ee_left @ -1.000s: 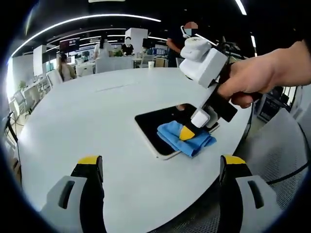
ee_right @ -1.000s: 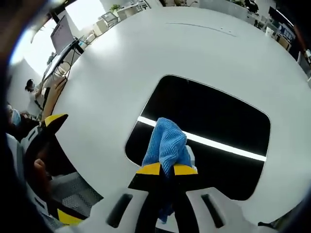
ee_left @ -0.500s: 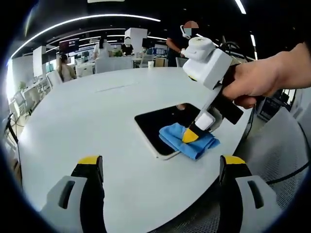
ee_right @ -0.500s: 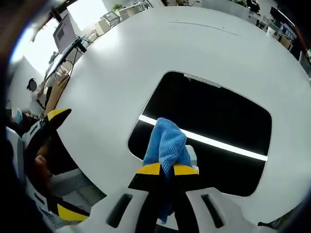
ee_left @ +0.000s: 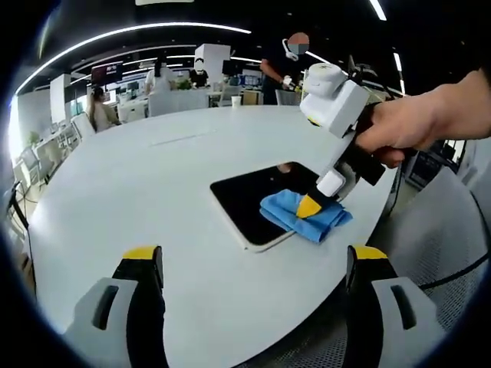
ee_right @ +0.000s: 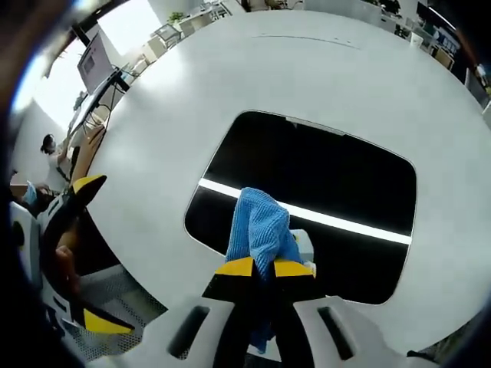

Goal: Wipe the mirror surface with the cleaning cloth until all visible marks leave the cleaned area.

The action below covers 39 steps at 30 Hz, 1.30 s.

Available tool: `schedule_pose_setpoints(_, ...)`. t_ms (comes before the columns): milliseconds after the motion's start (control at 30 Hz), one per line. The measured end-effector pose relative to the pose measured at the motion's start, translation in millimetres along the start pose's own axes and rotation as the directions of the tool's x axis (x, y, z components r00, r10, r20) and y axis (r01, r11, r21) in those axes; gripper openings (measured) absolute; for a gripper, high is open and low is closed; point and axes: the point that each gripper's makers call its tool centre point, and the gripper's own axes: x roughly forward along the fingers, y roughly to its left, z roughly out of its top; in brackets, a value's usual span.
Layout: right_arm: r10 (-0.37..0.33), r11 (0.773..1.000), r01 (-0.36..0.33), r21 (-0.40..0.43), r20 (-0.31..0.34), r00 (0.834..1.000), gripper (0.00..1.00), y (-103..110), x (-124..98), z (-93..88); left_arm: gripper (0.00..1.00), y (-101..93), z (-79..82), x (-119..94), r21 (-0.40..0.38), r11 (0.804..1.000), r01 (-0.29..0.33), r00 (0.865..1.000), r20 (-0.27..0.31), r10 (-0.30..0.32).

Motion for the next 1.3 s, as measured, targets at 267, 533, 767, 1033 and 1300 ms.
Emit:
schedule_pose_setpoints(267, 0.006, 0.999, -0.006, 0.038, 0.003, 1.0, 0.01, -11, 1, -0.4, 0.98, 0.9, -0.6, 0, -0.005, 1.0, -0.005, 1.0, -0.001, 0.005)
schedule_pose_setpoints(533, 0.014, 1.0, -0.014, 0.011, 0.004, 1.0, 0.01, -13, 2, 0.8, 0.98, 0.1, -1.5, 0, -0.005, 1.0, 0.0, 1.0, -0.008, 0.0)
schedule_pose_setpoints(767, 0.011, 1.0, -0.012, 0.007, 0.004, 1.0, 0.01, -13, 3, 2.6, 0.97, -0.9, -2.0, 1, -0.002, 1.0, 0.005, 1.0, -0.013, -0.005)
schedule_pose_setpoints(1033, 0.0, 1.0, -0.001, 0.028, 0.009, 1.0, 0.01, -21, 7, 16.9, 0.98, -1.3, -2.4, 0, -0.008, 1.0, 0.008, 1.0, -0.014, -0.008)
schedule_pose_setpoints(1300, -0.024, 1.0, 0.024, 0.012, 0.018, 1.0, 0.01, -27, 9, 30.6, 0.98, -1.7, -2.0, 0, -0.01, 1.0, 0.009, 1.0, -0.011, -0.009)
